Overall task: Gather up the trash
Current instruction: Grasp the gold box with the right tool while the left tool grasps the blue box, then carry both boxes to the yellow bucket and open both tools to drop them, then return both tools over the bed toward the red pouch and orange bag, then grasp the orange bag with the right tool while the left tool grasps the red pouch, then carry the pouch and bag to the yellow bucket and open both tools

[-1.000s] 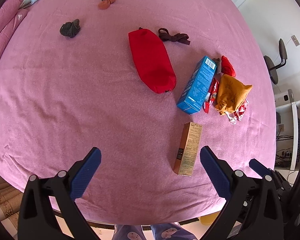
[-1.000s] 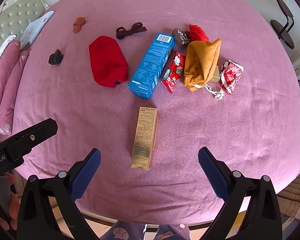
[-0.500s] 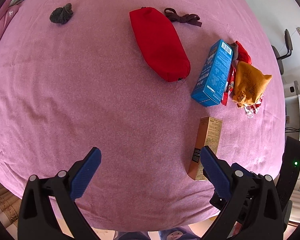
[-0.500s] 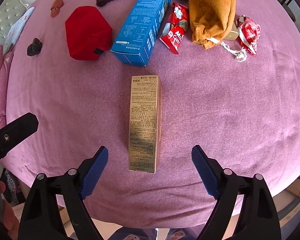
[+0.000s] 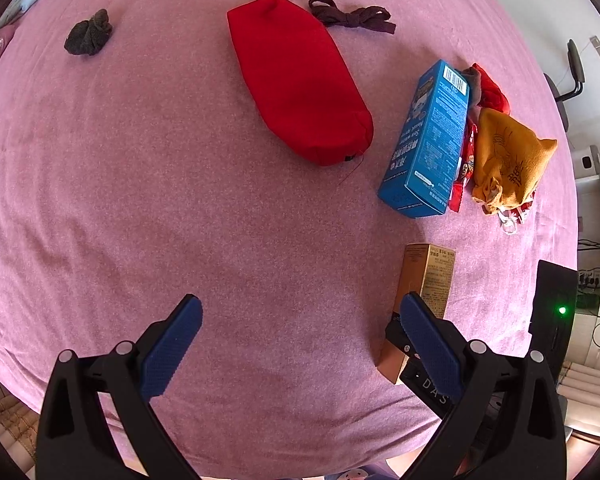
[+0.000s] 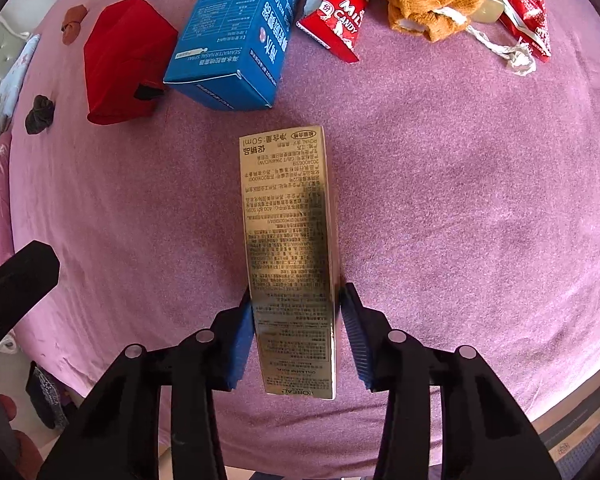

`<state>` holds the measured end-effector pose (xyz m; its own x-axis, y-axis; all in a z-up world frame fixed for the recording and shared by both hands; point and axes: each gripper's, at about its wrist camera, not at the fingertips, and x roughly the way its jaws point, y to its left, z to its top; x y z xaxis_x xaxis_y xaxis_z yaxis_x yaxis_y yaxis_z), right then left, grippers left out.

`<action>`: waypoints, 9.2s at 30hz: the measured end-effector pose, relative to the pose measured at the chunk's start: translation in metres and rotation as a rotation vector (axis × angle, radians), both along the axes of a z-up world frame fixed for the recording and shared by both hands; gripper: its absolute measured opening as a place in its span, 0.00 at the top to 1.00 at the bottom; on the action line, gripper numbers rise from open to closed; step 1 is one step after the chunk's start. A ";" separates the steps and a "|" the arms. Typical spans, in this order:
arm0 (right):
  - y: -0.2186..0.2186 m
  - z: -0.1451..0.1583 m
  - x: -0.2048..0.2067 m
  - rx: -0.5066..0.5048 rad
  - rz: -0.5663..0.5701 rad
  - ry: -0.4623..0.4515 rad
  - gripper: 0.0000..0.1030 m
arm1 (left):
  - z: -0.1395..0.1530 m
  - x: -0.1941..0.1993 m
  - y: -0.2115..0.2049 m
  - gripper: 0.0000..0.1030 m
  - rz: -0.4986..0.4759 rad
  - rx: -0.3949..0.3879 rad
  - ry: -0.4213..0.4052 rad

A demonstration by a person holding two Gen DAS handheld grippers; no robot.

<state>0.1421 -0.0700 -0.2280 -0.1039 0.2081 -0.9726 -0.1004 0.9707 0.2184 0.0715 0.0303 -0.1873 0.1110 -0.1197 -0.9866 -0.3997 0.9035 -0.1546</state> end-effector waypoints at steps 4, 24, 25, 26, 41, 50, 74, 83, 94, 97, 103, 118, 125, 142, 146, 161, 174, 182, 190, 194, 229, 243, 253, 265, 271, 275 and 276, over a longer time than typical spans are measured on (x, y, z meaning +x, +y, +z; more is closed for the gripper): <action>-0.018 0.014 0.007 0.037 -0.018 -0.028 0.65 | 0.000 0.017 -0.009 0.04 -0.034 0.001 -0.002; -0.102 0.041 0.035 0.040 -0.105 -0.071 0.65 | -0.039 0.130 -0.083 0.12 -0.225 -0.032 0.023; -0.106 0.041 0.031 0.040 -0.108 -0.071 0.65 | -0.043 0.133 -0.084 0.16 -0.228 -0.040 0.034; -0.109 0.040 0.031 0.042 -0.110 -0.070 0.65 | -0.046 0.136 -0.085 0.18 -0.231 -0.040 0.045; -0.135 0.054 0.033 0.070 -0.128 -0.077 0.65 | -0.054 0.140 -0.091 0.53 -0.211 -0.070 0.084; -0.136 0.075 0.017 0.067 -0.118 -0.107 0.64 | -0.034 0.096 -0.092 0.55 -0.178 -0.128 0.076; -0.191 0.108 -0.088 0.020 -0.297 -0.150 0.65 | -0.001 0.045 -0.127 0.56 -0.391 -0.269 0.068; -0.288 0.121 -0.124 0.007 -0.460 -0.173 0.65 | 0.025 0.033 -0.212 0.56 -0.595 -0.266 0.061; -0.452 0.121 -0.212 -0.023 -0.716 -0.171 0.65 | 0.026 -0.011 -0.364 0.56 -0.871 -0.270 0.109; -0.495 0.114 -0.242 -0.035 -0.783 -0.151 0.65 | 0.021 -0.027 -0.413 0.56 -0.941 -0.271 0.128; -0.561 0.101 -0.303 -0.057 -0.909 -0.120 0.65 | 0.004 -0.062 -0.499 0.56 -1.061 -0.275 0.181; -0.634 0.080 -0.358 -0.063 -1.042 -0.114 0.43 | -0.032 -0.102 -0.596 0.34 -1.205 -0.213 0.237; -0.633 0.073 -0.358 -0.017 -1.053 -0.081 0.44 | -0.031 -0.094 -0.589 0.30 -1.197 -0.197 0.246; -0.552 0.106 -0.270 -0.009 -0.863 -0.137 0.45 | 0.008 -0.040 -0.504 0.30 -1.042 -0.209 0.140; -0.514 0.115 -0.238 -0.004 -0.785 -0.154 0.45 | 0.016 -0.021 -0.461 0.30 -0.973 -0.202 0.115; -0.328 0.135 -0.119 0.049 -0.451 -0.182 0.47 | 0.039 0.040 -0.252 0.29 -0.626 -0.185 0.036; -0.185 0.144 -0.053 0.103 -0.282 -0.218 0.48 | 0.056 0.080 -0.094 0.29 -0.386 -0.149 -0.048; -0.143 0.146 -0.012 0.118 -0.205 -0.223 0.49 | 0.059 0.101 -0.049 0.28 -0.280 -0.150 -0.075; -0.124 0.135 0.053 0.127 -0.136 -0.228 0.49 | 0.053 0.124 -0.021 0.27 -0.145 -0.148 -0.071; -0.118 0.127 0.087 0.130 -0.120 -0.221 0.49 | 0.045 0.137 -0.011 0.27 -0.103 -0.142 -0.053; -0.029 0.118 0.143 0.246 0.060 -0.198 0.94 | -0.003 0.170 0.106 0.23 0.233 -0.161 0.025; 0.018 0.097 0.163 0.259 0.105 -0.157 0.94 | -0.062 0.210 0.155 0.20 0.366 -0.267 0.108; 0.007 0.094 0.158 0.242 0.087 -0.143 0.94 | -0.062 0.210 0.148 0.85 0.370 -0.235 0.103; -0.004 0.104 0.130 0.238 0.092 -0.141 0.94 | -0.009 0.150 0.154 0.98 0.300 -0.273 -0.004; -0.010 0.113 0.103 0.240 0.094 -0.145 0.94 | 0.013 0.123 0.148 0.98 0.267 -0.282 -0.010; -0.017 0.119 0.081 0.244 0.086 -0.142 0.94 | 0.022 0.105 0.133 0.98 0.231 -0.283 -0.015; -0.019 0.121 0.074 0.243 0.083 -0.143 0.94 | 0.025 0.100 0.129 0.98 0.216 -0.280 -0.017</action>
